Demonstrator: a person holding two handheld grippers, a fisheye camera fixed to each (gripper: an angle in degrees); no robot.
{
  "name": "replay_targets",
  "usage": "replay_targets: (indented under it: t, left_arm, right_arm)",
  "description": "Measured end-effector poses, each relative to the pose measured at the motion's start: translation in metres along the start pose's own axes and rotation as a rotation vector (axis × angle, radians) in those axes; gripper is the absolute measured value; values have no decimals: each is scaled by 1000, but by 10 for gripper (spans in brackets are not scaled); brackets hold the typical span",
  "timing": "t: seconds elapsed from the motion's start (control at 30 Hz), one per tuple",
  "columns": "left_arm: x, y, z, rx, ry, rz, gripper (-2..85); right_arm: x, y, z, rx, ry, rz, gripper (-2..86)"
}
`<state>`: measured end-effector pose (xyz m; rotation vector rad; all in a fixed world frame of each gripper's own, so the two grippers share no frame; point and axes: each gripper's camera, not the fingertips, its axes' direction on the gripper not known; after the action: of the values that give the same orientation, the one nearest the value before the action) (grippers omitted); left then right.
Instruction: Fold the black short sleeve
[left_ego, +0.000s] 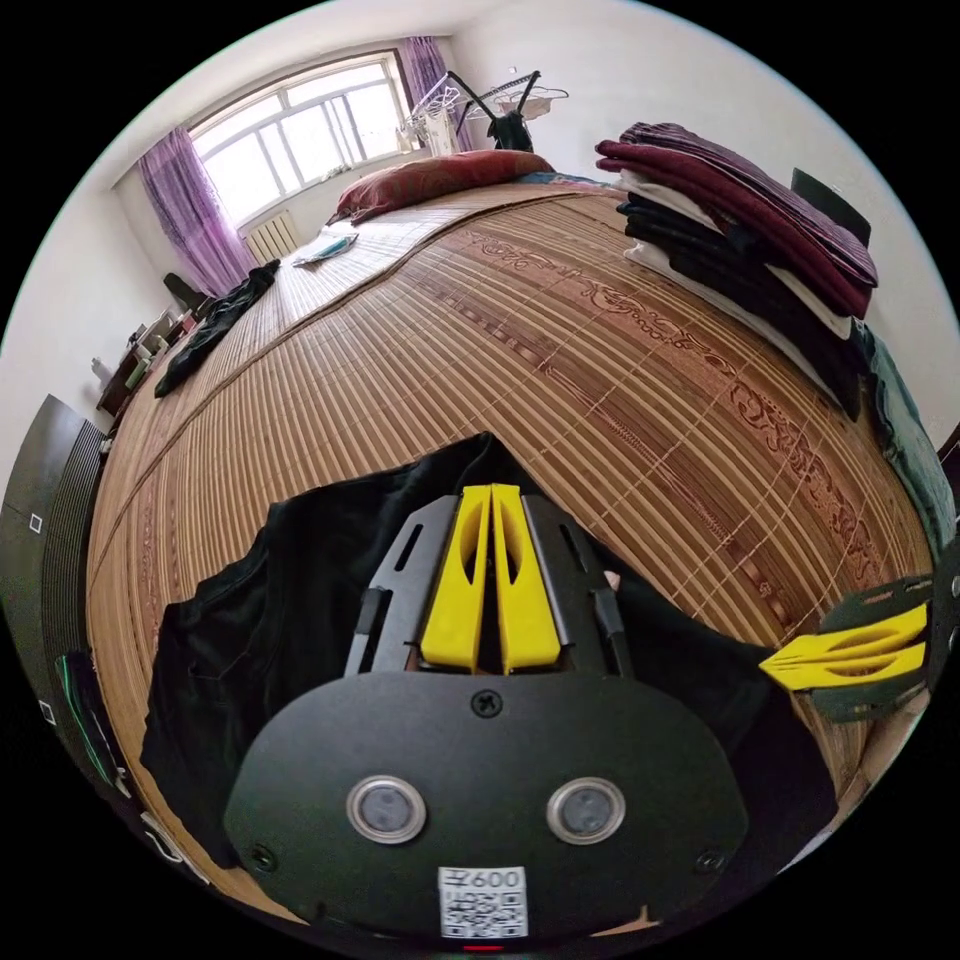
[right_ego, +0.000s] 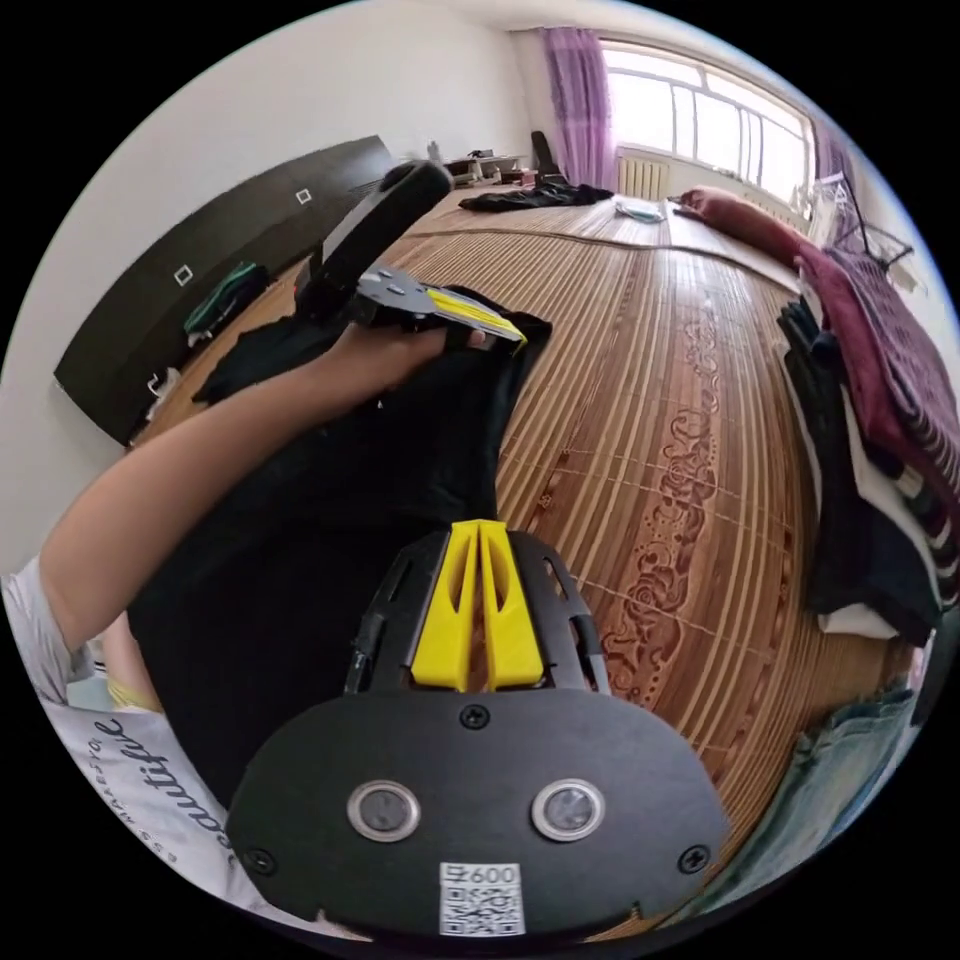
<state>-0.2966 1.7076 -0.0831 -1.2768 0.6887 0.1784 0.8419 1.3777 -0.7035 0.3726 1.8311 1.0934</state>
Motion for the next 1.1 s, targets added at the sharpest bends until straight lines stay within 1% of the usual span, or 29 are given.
replay_targets:
  t: [0.03,0.1,0.23,0.3,0.5,0.57,0.63,0.67,0.7,0.73,0.77,0.8,0.83,0.87,0.9,0.93,0.97,1.0,1.03,1.1]
  left_arm:
    - [1,0,0,0,-4,2,7]
    - [8,3,-1,0,-35,18,7]
    - [10,13,-1,0,-46,23,8]
    - [7,22,1,0,-36,18,8]
    - [0,55,8,0,-15,9,7]
    - [2,67,11,0,-27,15,6]
    - [7,78,10,-6,-42,49,5]
    - [9,84,4,-36,-20,138,5]
    - [5,93,-9,-60,-34,183,4]
    - [3,101,-18,-37,-71,197,4]
    - [-7,124,-39,51,-175,170,4]
    - [-23,151,-59,148,-246,70,4]
    - [-32,164,-67,180,-248,13,5]
    - [-50,189,-72,181,-169,-51,5]
    - [-65,210,-65,100,-28,-47,5]
    - [-71,220,-57,41,46,-30,5]
    - [-79,241,-38,-86,129,-27,5]
    - [-83,269,-22,-149,129,-34,5]
    - [-83,283,-18,-152,107,-34,5]
    - [-90,334,-3,-132,-16,-56,4]
  right_arm:
    - [-6,-2,3,-7,25,-15,-8]
    - [-8,-4,5,-8,16,-10,-8]
    - [4,-4,7,-4,-72,49,-8]
    - [3,-4,10,-6,-83,59,-8]
    - [-27,-6,18,-14,1,7,-8]
    - [-28,-7,25,-16,29,46,-8]
    - [-32,-6,26,-16,37,47,-8]
    - [-38,-4,26,-15,49,40,-8]
    - [-41,-4,26,-15,57,35,-8]
    - [-47,-3,26,-14,73,24,-8]
    - [-52,-1,27,-15,84,17,-8]
    - [-54,0,26,-14,84,17,-8]
    - [-57,2,26,-13,80,19,-8]
    - [-58,3,25,-11,71,23,-8]
    - [-58,4,24,-11,66,27,-8]
    - [-60,6,23,-9,58,31,-8]
    - [-63,8,22,-10,55,32,-8]
    - [-64,9,22,-10,55,31,-8]
    - [-67,12,20,-9,56,31,-8]
    - [-73,15,19,-10,63,27,-8]
